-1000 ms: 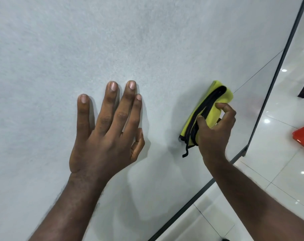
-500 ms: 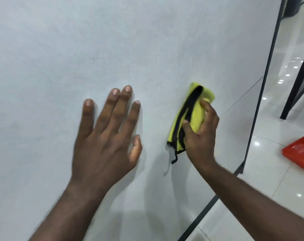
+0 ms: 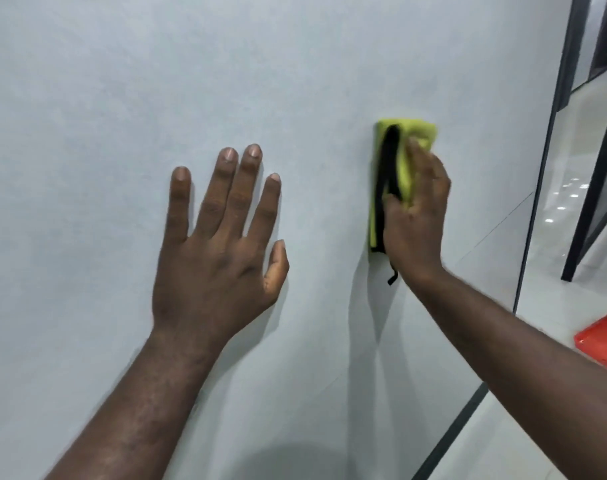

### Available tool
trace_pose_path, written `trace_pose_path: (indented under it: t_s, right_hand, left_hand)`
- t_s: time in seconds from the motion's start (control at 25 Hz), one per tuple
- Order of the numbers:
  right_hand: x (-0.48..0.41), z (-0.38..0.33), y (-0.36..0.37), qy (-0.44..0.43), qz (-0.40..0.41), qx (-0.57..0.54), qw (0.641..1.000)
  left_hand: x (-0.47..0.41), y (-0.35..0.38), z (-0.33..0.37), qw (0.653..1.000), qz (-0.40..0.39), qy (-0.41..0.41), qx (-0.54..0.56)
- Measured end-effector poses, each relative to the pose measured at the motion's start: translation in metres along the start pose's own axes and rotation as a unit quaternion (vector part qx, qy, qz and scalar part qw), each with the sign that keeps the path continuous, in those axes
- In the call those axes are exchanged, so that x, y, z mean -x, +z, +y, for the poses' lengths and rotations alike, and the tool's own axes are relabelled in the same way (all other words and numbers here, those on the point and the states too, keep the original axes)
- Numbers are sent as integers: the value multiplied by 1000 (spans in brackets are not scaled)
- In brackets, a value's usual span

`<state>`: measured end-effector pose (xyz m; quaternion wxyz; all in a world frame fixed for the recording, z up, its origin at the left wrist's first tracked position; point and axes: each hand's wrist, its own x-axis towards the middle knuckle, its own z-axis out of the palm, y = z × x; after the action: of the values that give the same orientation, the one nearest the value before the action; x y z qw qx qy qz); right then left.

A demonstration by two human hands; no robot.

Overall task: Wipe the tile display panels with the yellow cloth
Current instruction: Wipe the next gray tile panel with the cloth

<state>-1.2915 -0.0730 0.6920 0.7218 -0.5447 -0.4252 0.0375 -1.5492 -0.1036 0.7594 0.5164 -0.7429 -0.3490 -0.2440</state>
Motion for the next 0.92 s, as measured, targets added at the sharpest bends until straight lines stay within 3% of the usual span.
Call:
trace_pose_path:
  t_s: [0.04, 0.08, 0.16, 0.2, 0.24, 0.28, 0.36, 0.4, 0.44, 0.48, 0.56, 0.6, 0.64, 0.72, 0.76, 0.8, 0.88, 0.92]
  right_hand:
    - [-6, -8, 5, 114, 20, -35, 993]
    - [-2, -21, 10, 139, 28, -17, 990]
    - [25, -28, 17, -82, -19, 74, 994]
    - [37, -23, 20, -196, -60, 97, 974]
    - [34, -20, 18, -251, -72, 104, 960]
    - [24, -17, 18, -232, -67, 96, 966]
    - [0, -20, 24, -9, -3, 7, 1000]
    - [-2, -30, 29, 64, 21, -15, 998]
    - [5, -41, 34, 34, 26, -2, 999]
    - [19, -45, 40, -76, 9, 37, 996]
    - [37, -35, 45, -271, -58, 87, 957]
    - [30, -32, 44, -283, -49, 83, 954]
    - [19, -27, 45, -227, -5, 72, 971]
    - [1, -32, 47, -5, 81, 5, 997]
    - [2, -37, 48, 32, 88, -6, 996]
    - [11, -39, 49, -22, 78, 13, 997]
    - [40, -20, 51, -210, 6, 58, 976]
    - [49, -6, 49, -248, -15, 59, 967]
  left_hand:
    - [2, 2, 2, 1000, 1, 2, -2]
    - [4, 3, 3, 1000, 5, -1, 1]
    - [5, 5, 4, 1000, 10, -6, 8]
    - [4, 7, 5, 1000, 13, -4, 9]
    - [4, 8, 4, 1000, 15, -3, 13]
    - [4, 8, 4, 1000, 15, -4, 20]
    - [5, 8, 4, 1000, 12, -2, 29]
    - [6, 8, 5, 1000, 10, -1, 29]
    - [7, 9, 4, 1000, 8, 0, 27]
    - [7, 9, 4, 1000, 8, 2, 26]
    - [7, 10, 4, 1000, 10, 3, 27]
    - [7, 9, 4, 1000, 10, 2, 28]
    - [6, 9, 4, 1000, 9, 3, 28]
    - [7, 9, 3, 1000, 8, 4, 24]
    - [8, 9, 2, 1000, 6, 3, 24]
    - [8, 9, 2, 1000, 4, 3, 22]
    - [7, 9, 4, 1000, 2, 4, 15]
    - [6, 9, 4, 1000, 0, 6, 11]
